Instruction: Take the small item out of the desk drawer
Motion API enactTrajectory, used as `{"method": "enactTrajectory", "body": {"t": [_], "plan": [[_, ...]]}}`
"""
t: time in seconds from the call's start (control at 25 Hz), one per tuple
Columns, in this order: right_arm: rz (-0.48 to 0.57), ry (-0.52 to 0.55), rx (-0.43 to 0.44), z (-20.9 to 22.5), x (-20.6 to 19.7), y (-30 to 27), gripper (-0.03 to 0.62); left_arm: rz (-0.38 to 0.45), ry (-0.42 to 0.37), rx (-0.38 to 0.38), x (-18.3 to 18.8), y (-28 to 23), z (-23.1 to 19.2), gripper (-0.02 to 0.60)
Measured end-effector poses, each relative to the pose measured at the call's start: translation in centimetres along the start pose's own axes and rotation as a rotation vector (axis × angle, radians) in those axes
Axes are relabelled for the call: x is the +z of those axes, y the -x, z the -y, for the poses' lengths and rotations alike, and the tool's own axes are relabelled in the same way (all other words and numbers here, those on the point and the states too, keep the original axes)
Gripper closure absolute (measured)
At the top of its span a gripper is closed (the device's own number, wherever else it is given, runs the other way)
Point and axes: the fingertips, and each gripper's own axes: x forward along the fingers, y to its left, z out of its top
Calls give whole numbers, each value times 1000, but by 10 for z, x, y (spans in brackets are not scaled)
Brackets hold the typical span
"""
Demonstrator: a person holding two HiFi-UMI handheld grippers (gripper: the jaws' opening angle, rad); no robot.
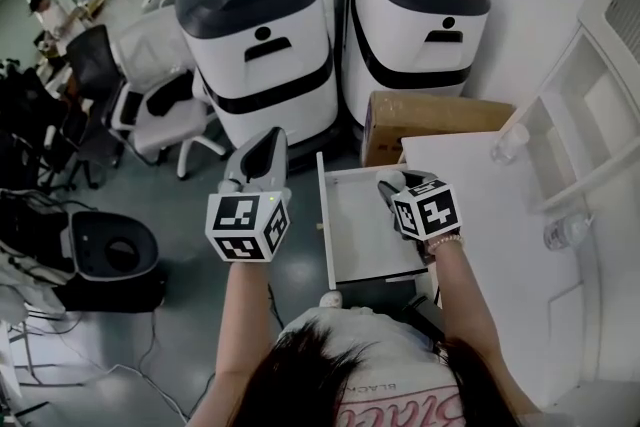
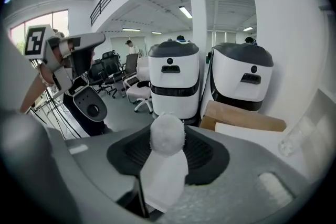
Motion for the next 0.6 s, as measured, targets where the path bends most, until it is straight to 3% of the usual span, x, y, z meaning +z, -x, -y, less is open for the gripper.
{"method": "enactTrajectory", "body": {"t": [0.6], "plan": [[297,39,-95,7,75,75,427,77,-42,-19,31,-3,9,566]]}}
